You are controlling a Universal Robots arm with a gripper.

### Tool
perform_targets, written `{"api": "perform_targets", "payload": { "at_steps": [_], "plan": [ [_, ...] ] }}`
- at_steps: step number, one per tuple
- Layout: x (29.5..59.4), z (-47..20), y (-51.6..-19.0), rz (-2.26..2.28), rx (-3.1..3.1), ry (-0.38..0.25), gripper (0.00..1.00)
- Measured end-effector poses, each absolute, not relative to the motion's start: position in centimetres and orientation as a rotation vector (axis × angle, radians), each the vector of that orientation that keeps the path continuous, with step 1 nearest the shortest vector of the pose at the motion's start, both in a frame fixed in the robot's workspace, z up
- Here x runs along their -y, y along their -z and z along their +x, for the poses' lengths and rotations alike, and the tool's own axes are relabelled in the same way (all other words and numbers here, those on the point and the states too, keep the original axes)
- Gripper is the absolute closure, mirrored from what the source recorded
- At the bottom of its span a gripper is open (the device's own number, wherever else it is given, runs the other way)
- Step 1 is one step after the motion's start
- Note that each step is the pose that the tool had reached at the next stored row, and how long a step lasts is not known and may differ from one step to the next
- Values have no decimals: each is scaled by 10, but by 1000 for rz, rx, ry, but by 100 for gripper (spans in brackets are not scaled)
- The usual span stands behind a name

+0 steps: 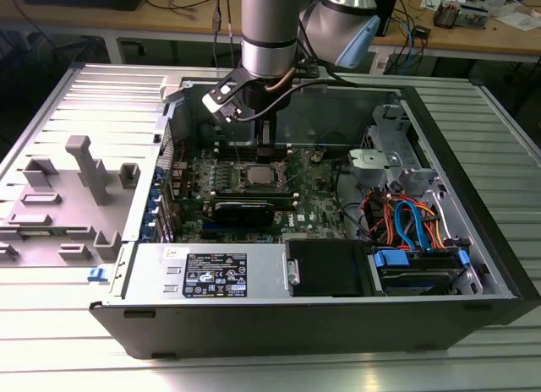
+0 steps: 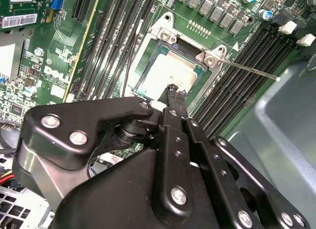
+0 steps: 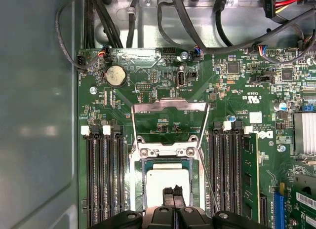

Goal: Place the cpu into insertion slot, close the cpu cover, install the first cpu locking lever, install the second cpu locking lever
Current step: 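Close the cpu cover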

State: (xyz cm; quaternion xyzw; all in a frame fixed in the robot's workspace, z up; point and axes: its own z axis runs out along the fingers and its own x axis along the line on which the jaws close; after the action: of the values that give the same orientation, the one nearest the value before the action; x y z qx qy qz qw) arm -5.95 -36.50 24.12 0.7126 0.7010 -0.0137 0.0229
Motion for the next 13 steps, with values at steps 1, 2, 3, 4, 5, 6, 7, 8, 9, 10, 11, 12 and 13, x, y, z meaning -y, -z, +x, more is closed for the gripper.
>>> {"api": "perform_targets", "payload": {
  "at_steps": [1,2,3,4,5,6,7,8,9,10,11,12,13],
  "plan": [
    [365,-60,-241,2207,-2171,42,89],
    [365,-60,-241,2207,-2171,42,89],
    [365,-59,-241,2207,-2171,42,89],
    [365,-59,-241,2207,-2171,42,89],
    [365,-60,-242,2206,-2171,43,89],
    [365,-60,-243,2207,-2171,42,89],
    [365,-60,-244,2207,-2171,42,89],
    [365,-60,-246,2207,-2171,42,89],
    [365,-60,-247,2207,-2171,42,89],
    [365,-60,-249,2207,-2171,42,89],
    [365,-60,-250,2207,-2171,42,89],
    [365,-60,-252,2207,-2171,41,89],
    [365,-60,-255,2207,-2171,41,89]
  ]
}}
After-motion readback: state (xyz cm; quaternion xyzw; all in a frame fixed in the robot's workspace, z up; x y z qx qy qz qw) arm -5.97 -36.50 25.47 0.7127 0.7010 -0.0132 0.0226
